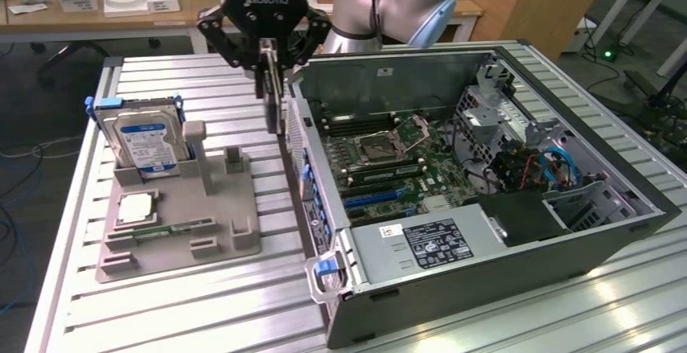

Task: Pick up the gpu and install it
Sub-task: 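Pick up the gpu and move the gpu toward the slot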

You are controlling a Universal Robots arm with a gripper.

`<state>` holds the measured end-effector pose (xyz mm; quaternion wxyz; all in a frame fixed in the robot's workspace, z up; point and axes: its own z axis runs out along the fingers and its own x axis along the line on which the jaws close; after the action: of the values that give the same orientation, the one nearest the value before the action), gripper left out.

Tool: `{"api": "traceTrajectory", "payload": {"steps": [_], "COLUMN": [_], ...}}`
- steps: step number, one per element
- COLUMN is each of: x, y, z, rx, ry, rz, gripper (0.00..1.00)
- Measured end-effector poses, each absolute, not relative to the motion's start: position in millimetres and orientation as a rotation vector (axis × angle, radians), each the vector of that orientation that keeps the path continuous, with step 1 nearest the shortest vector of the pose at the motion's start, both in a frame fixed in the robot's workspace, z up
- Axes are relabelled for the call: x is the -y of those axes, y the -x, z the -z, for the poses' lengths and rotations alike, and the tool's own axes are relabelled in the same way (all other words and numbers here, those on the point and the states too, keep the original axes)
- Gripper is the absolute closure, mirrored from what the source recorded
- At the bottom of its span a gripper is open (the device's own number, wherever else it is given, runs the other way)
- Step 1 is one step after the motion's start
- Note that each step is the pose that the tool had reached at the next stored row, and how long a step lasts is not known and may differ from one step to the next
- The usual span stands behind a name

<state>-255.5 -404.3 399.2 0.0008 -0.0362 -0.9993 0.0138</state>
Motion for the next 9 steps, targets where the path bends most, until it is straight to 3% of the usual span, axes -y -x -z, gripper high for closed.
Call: {"api": "traceTrajectory", "payload": {"steps": [9], "x": [404.2], "y": [221.8], "z": [-398.2], "rx": [3.139], "ry": [0.114], "rz": [-0.043], "gripper": [0.72]}}
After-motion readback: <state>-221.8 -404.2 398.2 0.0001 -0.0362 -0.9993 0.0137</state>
